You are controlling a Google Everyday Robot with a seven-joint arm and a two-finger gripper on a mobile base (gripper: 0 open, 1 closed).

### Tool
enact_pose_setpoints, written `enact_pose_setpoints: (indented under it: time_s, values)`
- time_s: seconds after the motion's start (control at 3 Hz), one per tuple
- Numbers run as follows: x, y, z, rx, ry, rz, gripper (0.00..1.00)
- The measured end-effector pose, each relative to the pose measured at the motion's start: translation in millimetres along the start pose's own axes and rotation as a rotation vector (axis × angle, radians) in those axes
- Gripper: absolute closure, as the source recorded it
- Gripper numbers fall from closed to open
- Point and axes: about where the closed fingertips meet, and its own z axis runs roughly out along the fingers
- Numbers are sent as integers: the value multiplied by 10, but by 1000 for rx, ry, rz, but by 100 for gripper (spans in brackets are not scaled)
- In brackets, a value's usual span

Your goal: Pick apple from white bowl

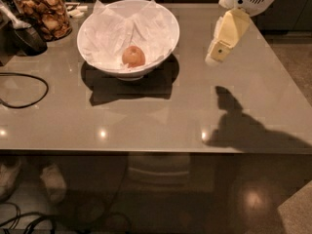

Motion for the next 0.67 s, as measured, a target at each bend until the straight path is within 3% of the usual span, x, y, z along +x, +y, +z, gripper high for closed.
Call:
enact_pose_setpoints:
  time_s: [0.67]
  values:
    - [-699,-183,226,-17,-62,-92,0]
